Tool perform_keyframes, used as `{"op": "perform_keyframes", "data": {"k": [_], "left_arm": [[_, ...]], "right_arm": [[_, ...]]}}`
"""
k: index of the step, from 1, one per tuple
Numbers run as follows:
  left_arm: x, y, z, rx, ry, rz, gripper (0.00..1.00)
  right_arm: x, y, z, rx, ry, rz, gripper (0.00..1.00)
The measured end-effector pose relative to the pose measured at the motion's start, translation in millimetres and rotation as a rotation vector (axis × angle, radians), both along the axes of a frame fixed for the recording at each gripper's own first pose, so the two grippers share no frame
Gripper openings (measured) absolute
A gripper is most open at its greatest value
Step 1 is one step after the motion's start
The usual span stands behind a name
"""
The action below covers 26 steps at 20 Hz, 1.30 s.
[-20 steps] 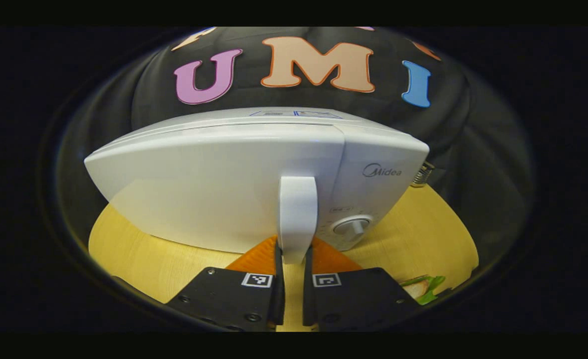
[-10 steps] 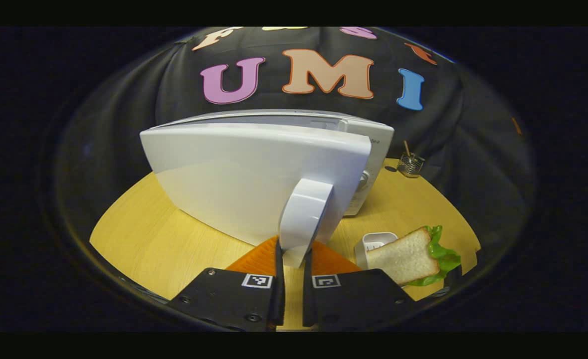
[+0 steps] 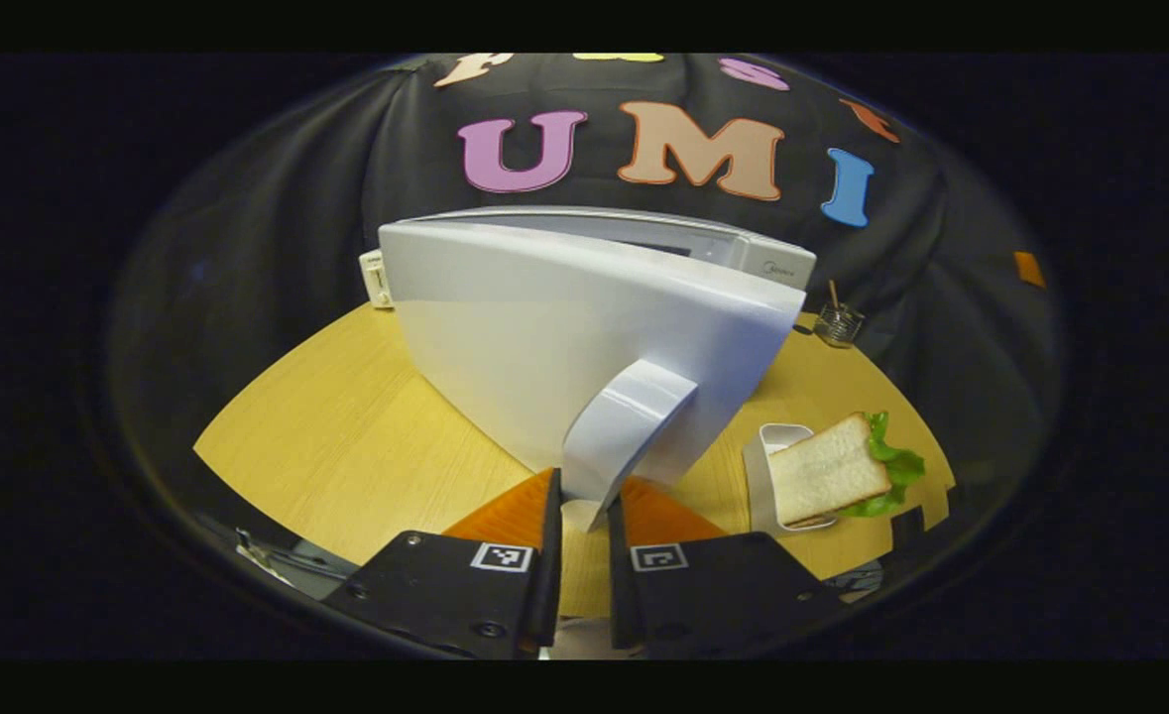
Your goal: Open the microwave oven with the left hand, put the food in, and close the microwave oven.
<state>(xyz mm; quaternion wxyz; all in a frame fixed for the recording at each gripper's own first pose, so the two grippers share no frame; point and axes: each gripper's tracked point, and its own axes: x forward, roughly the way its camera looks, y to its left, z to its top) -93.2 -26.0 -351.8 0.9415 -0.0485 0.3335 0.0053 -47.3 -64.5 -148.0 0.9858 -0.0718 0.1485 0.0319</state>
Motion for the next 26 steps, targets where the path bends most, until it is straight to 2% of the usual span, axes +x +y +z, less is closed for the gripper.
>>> {"op": "perform_keyframes", "data": {"k": [3, 4, 7, 9, 11, 12, 13, 14, 15, 16, 17, 22, 23, 26], "left_arm": [[-10, 13, 0, -0.074, 0.017, 0.022, 0.24], [-17, 21, 1, -0.086, 0.018, 0.023, 0.33], [-33, 47, 5, -0.070, 0.016, 0.007, 0.41], [-44, 66, 9, -0.056, 0.017, -0.002, 0.52], [-50, 88, 17, -0.065, 0.008, 0.006, 0.55], [-54, 100, 21, -0.073, 0.004, 0.015, 0.64], [-58, 111, 24, -0.081, 0.002, 0.025, 0.70], [-63, 121, 23, -0.090, 0.009, 0.034, 0.77], [-68, 131, 24, -0.094, 0.015, 0.044, 0.81], [-73, 142, 25, -0.089, 0.013, 0.054, 0.82], [-75, 152, 26, -0.082, 0.007, 0.061, 0.82], [-95, 204, 28, -0.056, -0.001, 0.108, 0.80], [-100, 213, 28, -0.055, -0.004, 0.121, 0.81], [-113, 241, 29, -0.043, -0.009, 0.165, 0.80]], "right_arm": [[-7, 13, -5, 0.001, 0.008, -0.015, 0.94], [-10, 17, -5, -0.001, 0.009, -0.024, 0.94], [-24, 36, -4, 0.002, 0.018, -0.055, 0.94], [-36, 52, -3, 0.019, 0.024, -0.074, 0.94], [-48, 67, -3, 0.040, 0.031, -0.085, 0.94], [-55, 73, -4, 0.047, 0.037, -0.092, 0.99], [-61, 79, -5, 0.055, 0.044, -0.097, 0.94], [-67, 85, -6, 0.065, 0.048, -0.100, 0.99], [-73, 90, -6, 0.072, 0.052, -0.106, 0.99], [-78, 94, -6, 0.077, 0.055, -0.113, 0.99], [-83, 97, -6, 0.082, 0.054, -0.122, 0.94], [-102, 119, -4, 0.105, 0.040, -0.146, 0.94], [-106, 122, -3, 0.106, 0.037, -0.149, 0.99], [-116, 134, -3, 0.109, 0.030, -0.151, 1.00]]}}
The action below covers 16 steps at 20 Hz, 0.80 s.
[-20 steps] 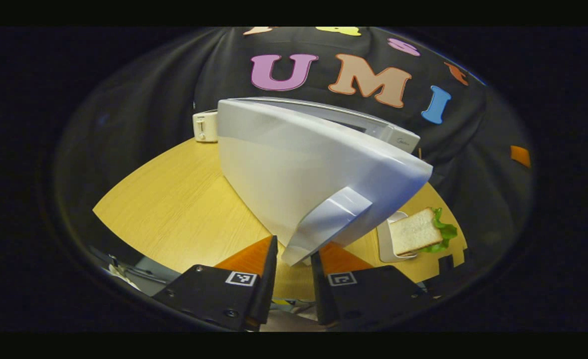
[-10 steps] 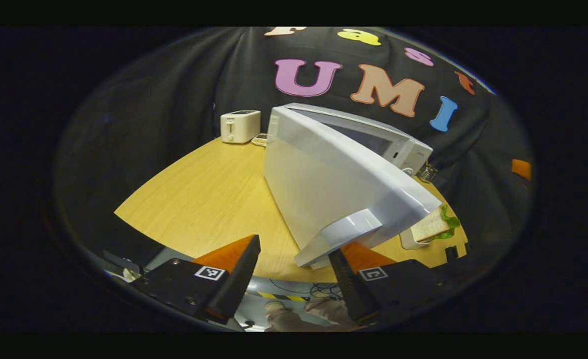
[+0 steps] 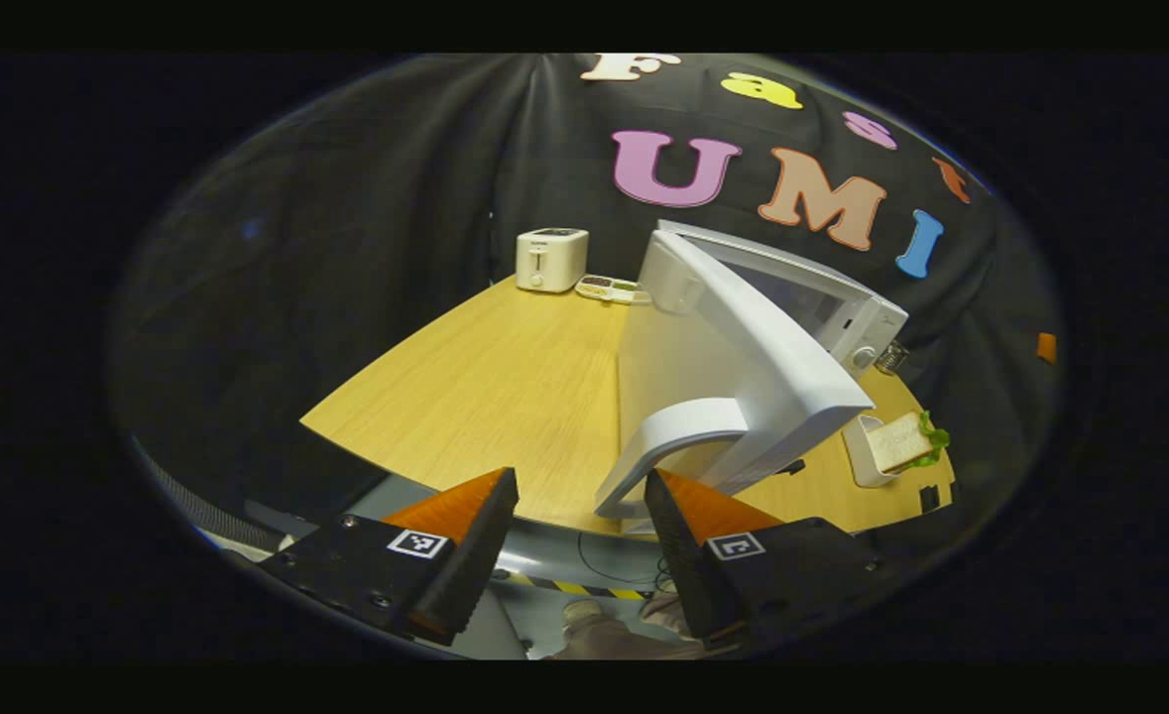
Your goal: Open the microwave oven with the left hand, put the food in, and close the microwave oven.
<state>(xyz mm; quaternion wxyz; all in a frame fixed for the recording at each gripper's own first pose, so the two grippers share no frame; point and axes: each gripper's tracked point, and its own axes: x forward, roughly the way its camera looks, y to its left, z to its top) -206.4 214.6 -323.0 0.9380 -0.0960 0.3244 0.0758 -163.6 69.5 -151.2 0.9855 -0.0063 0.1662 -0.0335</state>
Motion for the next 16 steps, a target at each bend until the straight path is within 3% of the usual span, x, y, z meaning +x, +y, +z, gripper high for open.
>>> {"op": "perform_keyframes", "data": {"k": [7, 8, 9, 10, 11, 16], "left_arm": [[-22, 65, 36, 0.047, -0.088, 0.171, 0.80], [-24, 73, 47, 0.071, -0.118, 0.194, 0.80], [-24, 81, 60, 0.094, -0.152, 0.215, 0.81], [-24, 87, 73, 0.114, -0.182, 0.233, 0.90], [-22, 88, 84, 0.127, -0.205, 0.236, 1.00], [-2, 80, 140, 0.205, -0.299, 0.207, 0.97]], "right_arm": [[-14, 15, -7, -0.007, 0.003, -0.015, 0.99], [-14, 16, -9, -0.006, 0.011, -0.019, 0.94], [-15, 16, -13, -0.003, 0.021, -0.022, 0.94], [-15, 16, -17, 0.005, 0.035, -0.024, 0.94], [-14, 16, -22, 0.015, 0.054, -0.025, 0.94], [1, -4, -54, 0.046, 0.179, -0.051, 0.94]]}}
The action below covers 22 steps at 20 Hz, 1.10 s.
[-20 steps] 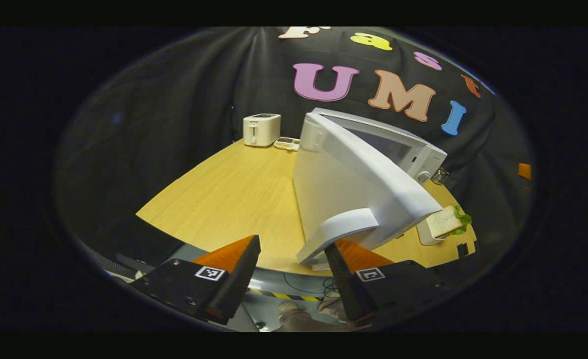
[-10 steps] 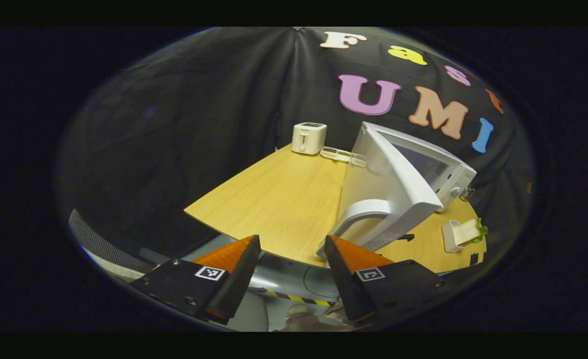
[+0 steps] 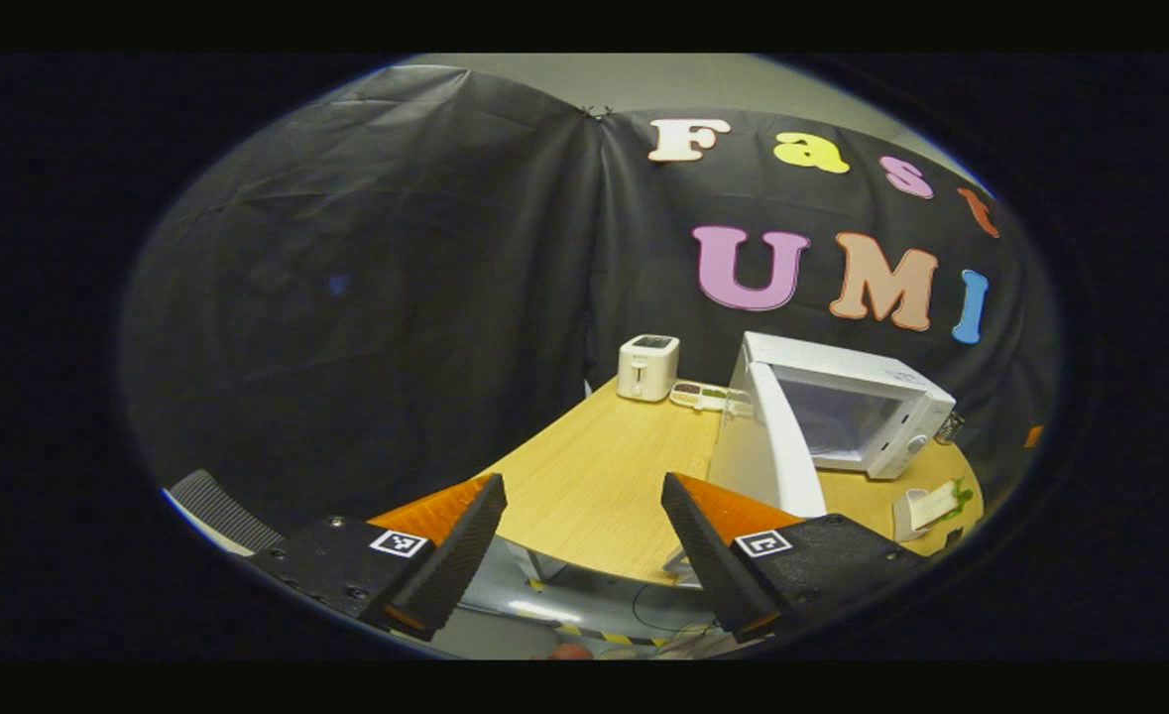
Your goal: Open the microwave oven with the left hand, put the food in, and close the microwave oven.
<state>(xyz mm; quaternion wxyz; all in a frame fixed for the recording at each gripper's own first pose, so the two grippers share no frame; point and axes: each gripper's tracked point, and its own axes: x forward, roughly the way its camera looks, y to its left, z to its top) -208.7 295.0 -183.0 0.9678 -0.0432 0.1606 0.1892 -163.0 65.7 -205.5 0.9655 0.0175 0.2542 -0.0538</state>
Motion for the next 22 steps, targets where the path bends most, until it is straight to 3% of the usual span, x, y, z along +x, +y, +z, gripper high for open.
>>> {"op": "perform_keyframes", "data": {"k": [4, 6, 8, 10, 12, 13, 14, 16, 17, 18, 19, 22], "left_arm": [[25, -18, 23, 0.010, -0.050, -0.005, 0.96], [40, -25, 29, 0.005, -0.063, 0.003, 0.96], [56, -32, 36, 0.009, -0.079, 0.014, 0.96], [72, -35, 42, 0.023, -0.085, 0.032, 0.96], [89, -39, 47, 0.036, -0.093, 0.046, 0.96], [101, -44, 50, 0.041, -0.100, 0.052, 0.99], [112, -48, 54, 0.047, -0.110, 0.056, 0.94], [132, -55, 62, 0.065, -0.133, 0.061, 0.96], [141, -59, 63, 0.074, -0.139, 0.062, 0.96], [148, -63, 66, 0.080, -0.147, 0.063, 0.96], [157, -67, 67, 0.082, -0.153, 0.062, 0.96], [176, -81, 67, 0.067, -0.157, 0.057, 0.96]], "right_arm": [[23, -22, -42, -0.013, 0.153, -0.001, 1.00], [37, -34, -70, -0.004, 0.247, -0.003, 0.95], [44, -45, -95, 0.049, 0.348, -0.021, 1.00], [52, -49, -120, 0.146, 0.424, -0.030, 0.96], [70, -54, -140, 0.204, 0.480, -0.038, 0.89], [78, -58, -151, 0.215, 0.506, -0.039, 0.98], [84, -64, -160, 0.221, 0.528, -0.047, 0.97], [94, -70, -178, 0.250, 0.577, -0.051, 0.97], [98, -71, -187, 0.259, 0.597, -0.050, 0.88], [102, -72, -194, 0.262, 0.615, -0.044, 0.87], [103, -73, -200, 0.264, 0.634, -0.034, 0.96], [107, -73, -211, 0.270, 0.673, -0.013, 0.95]]}}
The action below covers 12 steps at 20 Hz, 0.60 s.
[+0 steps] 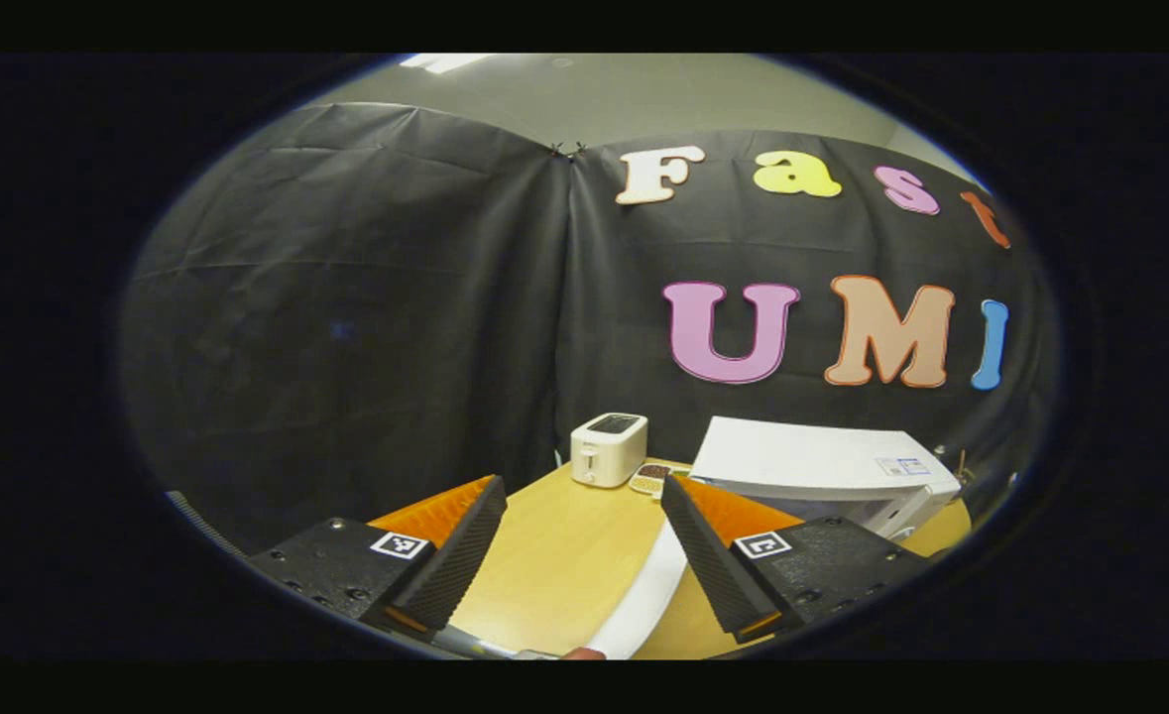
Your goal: Open the microwave oven with the left hand, put the food in, and close the microwave oven.
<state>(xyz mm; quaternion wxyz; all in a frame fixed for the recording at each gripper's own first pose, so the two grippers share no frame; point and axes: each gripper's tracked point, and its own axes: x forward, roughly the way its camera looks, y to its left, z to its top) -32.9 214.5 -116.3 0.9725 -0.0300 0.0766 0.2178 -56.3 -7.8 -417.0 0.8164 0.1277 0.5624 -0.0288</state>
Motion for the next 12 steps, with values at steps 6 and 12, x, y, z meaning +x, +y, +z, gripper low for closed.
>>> {"op": "perform_keyframes", "data": {"k": [6, 12], "left_arm": [[22, -14, -4, -0.035, 0.002, -0.008, 0.96], [25, -20, -11, -0.036, 0.033, -0.011, 0.96]], "right_arm": [[3, 0, -13, 0.005, 0.051, 0.042, 0.79], [4, 9, -15, 0.043, 0.065, 0.084, 0.53]]}}
